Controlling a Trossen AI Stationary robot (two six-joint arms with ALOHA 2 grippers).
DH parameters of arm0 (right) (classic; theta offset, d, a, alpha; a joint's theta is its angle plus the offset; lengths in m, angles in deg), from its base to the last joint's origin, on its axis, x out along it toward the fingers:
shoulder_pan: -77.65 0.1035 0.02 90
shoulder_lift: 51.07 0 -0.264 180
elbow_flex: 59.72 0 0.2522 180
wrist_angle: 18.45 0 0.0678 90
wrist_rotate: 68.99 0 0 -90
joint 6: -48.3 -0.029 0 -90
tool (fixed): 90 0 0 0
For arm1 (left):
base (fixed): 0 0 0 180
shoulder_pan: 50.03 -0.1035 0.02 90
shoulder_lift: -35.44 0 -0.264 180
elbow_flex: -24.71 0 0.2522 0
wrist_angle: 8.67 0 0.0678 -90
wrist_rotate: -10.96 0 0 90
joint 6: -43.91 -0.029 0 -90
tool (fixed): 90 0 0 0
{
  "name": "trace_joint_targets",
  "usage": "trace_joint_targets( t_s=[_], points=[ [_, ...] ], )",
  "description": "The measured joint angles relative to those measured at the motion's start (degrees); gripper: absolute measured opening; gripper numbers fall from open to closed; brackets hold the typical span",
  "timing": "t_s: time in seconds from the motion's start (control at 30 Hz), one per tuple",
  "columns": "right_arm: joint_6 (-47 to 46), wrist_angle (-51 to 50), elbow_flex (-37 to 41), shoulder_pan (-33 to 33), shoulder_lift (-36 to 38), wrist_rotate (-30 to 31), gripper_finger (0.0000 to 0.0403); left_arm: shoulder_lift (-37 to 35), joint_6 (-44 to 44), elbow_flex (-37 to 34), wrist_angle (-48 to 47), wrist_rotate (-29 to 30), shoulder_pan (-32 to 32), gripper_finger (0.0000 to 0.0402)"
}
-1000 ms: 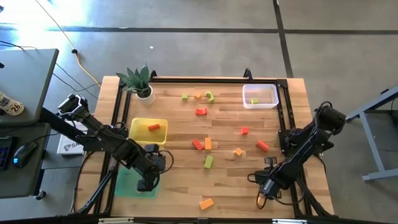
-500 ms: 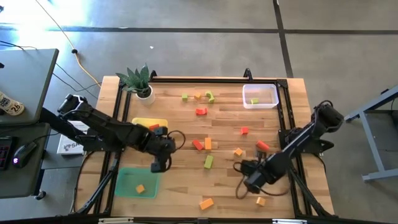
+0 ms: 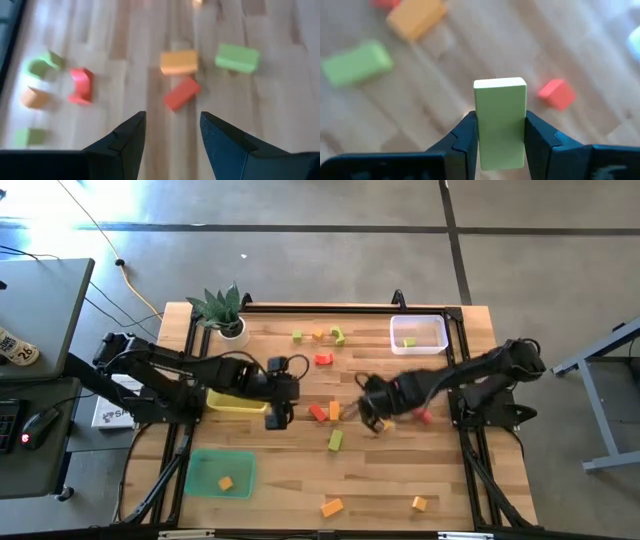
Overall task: Sort & place blocks by color
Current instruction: Put the green block into the white bin
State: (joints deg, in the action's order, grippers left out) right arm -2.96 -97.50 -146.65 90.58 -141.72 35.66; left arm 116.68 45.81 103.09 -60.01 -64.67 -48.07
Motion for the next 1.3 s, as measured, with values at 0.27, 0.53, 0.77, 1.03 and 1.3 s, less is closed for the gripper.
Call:
trace_joint_targets(
  t_s=[0.27, 0.53, 0.77, 1.03, 1.3],
  points=[
    [6.17, -4.57, -7.82, -14.07, 0.00, 4.84, 0.0095, 0.00, -9.31, 0.00, 7.00, -2.05, -7.79, 0.0174],
    [11.24, -7.07, -12.91, -27.64, 0.02, 7.59, 0.0095, 0.02, -14.87, 0.00, 12.43, -8.44, -15.02, 0.0174],
    [14.97, -10.30, -13.39, -39.19, 0.02, 7.39, 0.0095, 0.00, -16.26, 0.00, 15.83, -9.51, -18.73, 0.0174],
    [17.29, -13.35, -13.27, -50.26, -0.61, 5.36, 0.0095, 0.01, -17.97, 0.00, 20.90, -9.81, -20.91, 0.0174],
    [24.56, -13.19, -13.24, -56.19, -6.17, -0.25, 0.0095, 2.30, -20.51, 0.04, 24.60, -13.65, -23.43, 0.0174]
  ],
)
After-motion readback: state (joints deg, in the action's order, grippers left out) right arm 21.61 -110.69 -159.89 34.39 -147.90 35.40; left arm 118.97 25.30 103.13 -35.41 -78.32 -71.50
